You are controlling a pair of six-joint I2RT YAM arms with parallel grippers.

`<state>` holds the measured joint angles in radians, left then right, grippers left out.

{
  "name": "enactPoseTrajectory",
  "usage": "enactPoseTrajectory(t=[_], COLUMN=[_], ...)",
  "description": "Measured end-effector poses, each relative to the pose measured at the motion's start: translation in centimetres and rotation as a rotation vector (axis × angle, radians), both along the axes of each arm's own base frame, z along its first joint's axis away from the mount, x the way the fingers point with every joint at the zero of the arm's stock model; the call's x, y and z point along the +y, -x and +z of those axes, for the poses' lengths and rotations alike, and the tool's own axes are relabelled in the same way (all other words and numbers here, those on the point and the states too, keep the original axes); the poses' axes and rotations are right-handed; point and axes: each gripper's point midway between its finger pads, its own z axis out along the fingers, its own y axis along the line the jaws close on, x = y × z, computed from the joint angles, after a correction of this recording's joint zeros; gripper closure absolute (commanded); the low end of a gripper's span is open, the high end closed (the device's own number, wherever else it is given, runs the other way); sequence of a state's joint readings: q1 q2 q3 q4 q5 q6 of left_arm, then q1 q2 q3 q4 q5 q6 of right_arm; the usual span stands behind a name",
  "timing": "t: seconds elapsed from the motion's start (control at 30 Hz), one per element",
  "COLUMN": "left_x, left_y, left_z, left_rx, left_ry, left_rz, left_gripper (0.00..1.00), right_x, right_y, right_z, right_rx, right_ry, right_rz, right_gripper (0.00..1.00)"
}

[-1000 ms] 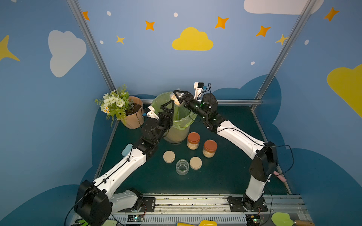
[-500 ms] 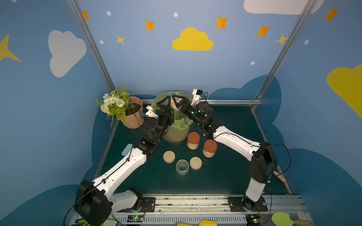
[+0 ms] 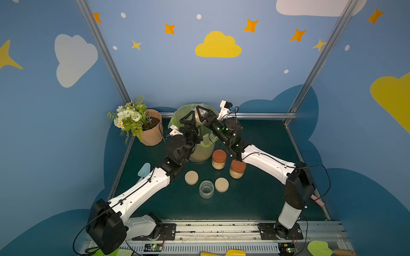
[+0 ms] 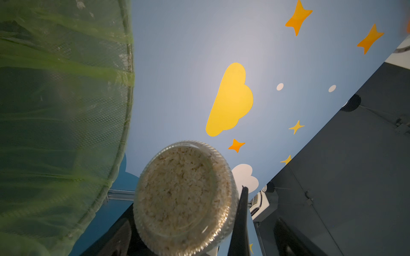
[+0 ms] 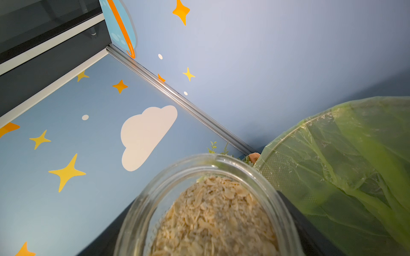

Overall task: Empty expired oatmeal from jars
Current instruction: Pour the expired oatmeal into the trash bin.

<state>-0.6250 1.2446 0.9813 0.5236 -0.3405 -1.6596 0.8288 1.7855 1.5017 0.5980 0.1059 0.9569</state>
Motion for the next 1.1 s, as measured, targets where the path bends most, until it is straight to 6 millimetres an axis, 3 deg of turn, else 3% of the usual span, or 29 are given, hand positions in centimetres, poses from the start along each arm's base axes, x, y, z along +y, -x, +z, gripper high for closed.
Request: enactPoseTrajectory(t=[0.27, 0.57, 1.1], left_x=[0.3, -1.1, 0.0], left_y=[-1.1, -3.2, -3.7], left_z=[-0.3, 0.0, 1.3], left_rx=[0.016, -0.014, -0.074], left_ry=[0.039, 0.085, 0.118], left_rz=[0.057, 0.052, 0.075], left_gripper=[0.0, 0.0, 0.0], right_x=[0.0, 0.2, 0.7], right_y=[0.3, 0.7, 1.1], right_z=[0.9, 1.3, 1.4], right_rx=[-0.028, -0.046, -0.051], right_ry=[-0.026, -0.034, -0.041], right_rz=[0.006, 0.024, 0.061], right_gripper=[0.79, 0.79, 0.79])
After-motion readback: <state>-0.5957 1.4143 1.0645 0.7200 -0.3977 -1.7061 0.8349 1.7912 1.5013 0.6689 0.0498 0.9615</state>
